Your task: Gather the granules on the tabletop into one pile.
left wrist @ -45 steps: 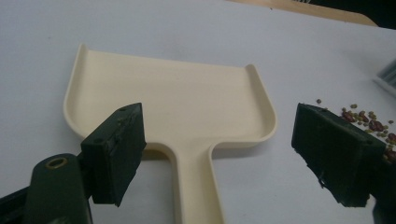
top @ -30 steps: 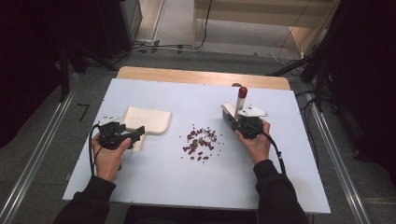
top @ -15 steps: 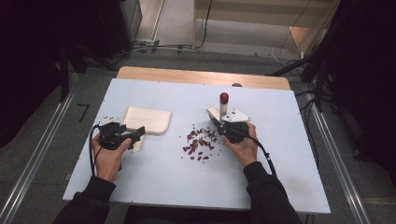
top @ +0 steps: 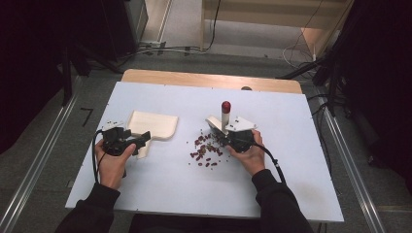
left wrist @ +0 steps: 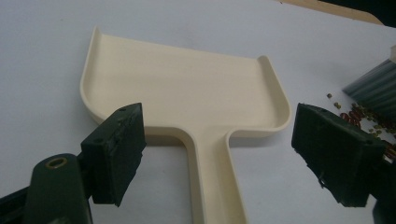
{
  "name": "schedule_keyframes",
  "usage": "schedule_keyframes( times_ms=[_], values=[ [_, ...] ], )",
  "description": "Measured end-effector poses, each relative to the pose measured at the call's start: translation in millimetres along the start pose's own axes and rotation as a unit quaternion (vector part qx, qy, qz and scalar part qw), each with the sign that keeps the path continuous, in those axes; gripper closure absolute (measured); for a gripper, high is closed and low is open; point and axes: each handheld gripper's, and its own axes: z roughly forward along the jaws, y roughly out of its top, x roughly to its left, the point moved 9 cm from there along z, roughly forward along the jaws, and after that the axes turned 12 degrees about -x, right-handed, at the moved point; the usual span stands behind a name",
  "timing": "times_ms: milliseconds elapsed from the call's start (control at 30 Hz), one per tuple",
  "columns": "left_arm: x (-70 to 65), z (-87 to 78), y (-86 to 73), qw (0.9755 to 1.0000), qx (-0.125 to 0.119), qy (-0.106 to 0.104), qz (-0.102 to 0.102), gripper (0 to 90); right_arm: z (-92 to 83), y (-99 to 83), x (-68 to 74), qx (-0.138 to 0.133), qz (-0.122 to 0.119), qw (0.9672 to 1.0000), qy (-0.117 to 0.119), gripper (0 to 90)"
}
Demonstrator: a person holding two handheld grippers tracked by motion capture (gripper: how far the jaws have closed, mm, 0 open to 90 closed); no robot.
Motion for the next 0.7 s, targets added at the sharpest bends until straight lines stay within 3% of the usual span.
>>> schedule_keyframes(
  times_ms=[167,267,533,700],
  values=[
    [-0.3,-0.4,0.1,1.0000,-0.001,-0.002,0.001,18.3,-2.2,0.3,5.6,0.001,0.003,0.9999,0.016,64.3],
    [-0.8,-0.4,-0.2,1.0000,0.000,-0.002,0.001,18.3,-2.3,2.6,4.5,-0.003,-0.004,0.9999,0.014,64.3],
    [-0.8,-0.4,0.1,1.0000,-0.001,-0.002,0.001,18.3,6.1,12.3,-14.9,-0.014,-0.005,0.9999,-0.001,64.2],
    [0.3,0.1,-0.1,1.0000,-0.001,-0.003,-0.002,18.3,20.7,10.5,-17.0,-0.006,-0.010,0.9999,0.000,64.2]
  ],
)
